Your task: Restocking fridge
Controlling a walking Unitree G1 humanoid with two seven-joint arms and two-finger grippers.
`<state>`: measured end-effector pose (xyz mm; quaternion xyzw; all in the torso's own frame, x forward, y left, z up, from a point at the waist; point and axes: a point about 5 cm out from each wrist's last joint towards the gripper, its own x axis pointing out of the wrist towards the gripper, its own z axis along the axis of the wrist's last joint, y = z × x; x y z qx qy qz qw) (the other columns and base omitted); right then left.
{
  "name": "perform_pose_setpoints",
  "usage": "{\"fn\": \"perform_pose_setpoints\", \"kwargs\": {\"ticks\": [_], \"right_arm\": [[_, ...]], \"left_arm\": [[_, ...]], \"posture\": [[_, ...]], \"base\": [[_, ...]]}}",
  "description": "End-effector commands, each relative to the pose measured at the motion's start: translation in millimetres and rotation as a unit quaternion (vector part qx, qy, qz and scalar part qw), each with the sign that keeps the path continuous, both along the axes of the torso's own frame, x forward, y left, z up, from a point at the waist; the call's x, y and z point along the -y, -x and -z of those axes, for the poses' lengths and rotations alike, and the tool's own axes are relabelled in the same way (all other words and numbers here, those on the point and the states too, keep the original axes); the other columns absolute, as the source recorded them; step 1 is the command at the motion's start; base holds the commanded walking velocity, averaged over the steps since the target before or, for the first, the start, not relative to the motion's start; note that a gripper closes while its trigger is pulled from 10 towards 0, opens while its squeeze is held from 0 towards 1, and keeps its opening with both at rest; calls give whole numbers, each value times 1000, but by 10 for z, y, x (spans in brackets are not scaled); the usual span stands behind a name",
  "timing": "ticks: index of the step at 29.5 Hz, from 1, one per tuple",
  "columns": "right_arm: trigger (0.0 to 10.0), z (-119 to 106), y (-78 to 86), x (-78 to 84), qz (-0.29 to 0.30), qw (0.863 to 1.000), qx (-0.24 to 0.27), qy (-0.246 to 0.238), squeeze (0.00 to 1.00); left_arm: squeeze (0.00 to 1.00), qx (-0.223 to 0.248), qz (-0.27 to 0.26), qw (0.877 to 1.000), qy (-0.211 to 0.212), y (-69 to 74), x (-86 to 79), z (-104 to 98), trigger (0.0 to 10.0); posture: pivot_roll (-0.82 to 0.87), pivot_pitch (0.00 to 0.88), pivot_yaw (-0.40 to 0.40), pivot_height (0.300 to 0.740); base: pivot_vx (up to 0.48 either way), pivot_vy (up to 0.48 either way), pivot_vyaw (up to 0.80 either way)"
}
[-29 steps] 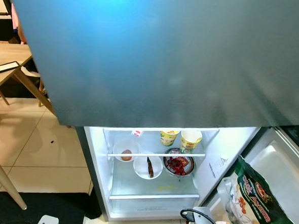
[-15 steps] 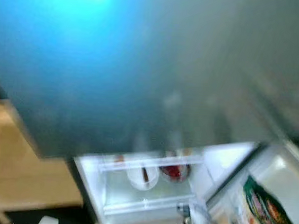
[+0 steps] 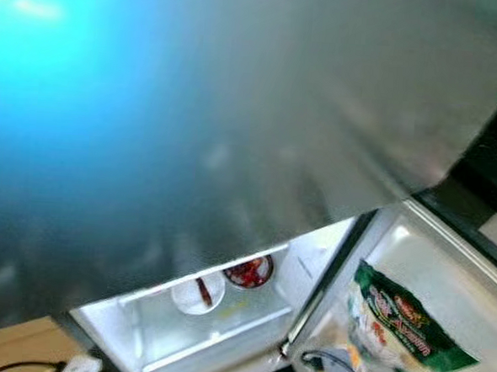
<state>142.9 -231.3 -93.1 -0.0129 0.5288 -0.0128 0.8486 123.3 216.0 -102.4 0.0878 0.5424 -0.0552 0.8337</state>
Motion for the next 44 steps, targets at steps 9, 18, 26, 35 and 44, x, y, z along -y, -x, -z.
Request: {"fn": "perform_pose_setpoints", "kwargs": {"ticks": [9, 18, 26, 35, 44], "right_arm": [[10000, -21, -70, -30, 0, 1000, 15, -4, 0], [10000, -20, -127, -255, -40, 995, 29, -86, 0], [10000, -54, -214, -414, -72, 986, 46, -140, 0], [10000, -177, -453, -633, -125, 967, 81, -208, 0], [10000, -265, -628, -708, -118, 961, 97, -230, 0]], "left_arm": [[0, 2, 35, 999, 19, -23, 111, 7, 10000], [0, 44, 84, 995, 30, -262, 214, -74, 10000], [0, 95, 141, 985, 21, -533, 288, -193, 10000], [0, 158, 238, 957, 44, -854, 543, -374, 10000], [0, 214, 396, 893, 14, -1038, 894, -527, 10000]], "posture": [[-29, 0, 18, 740], [-30, 0, 19, 740], [-30, 0, 19, 740], [-31, 0, 22, 740], [-34, 0, 27, 735]], "base": [[0, -361, 0], [0, 0, 0], [0, 0, 0], [0, 0, 0], [0, 0, 0]]}}
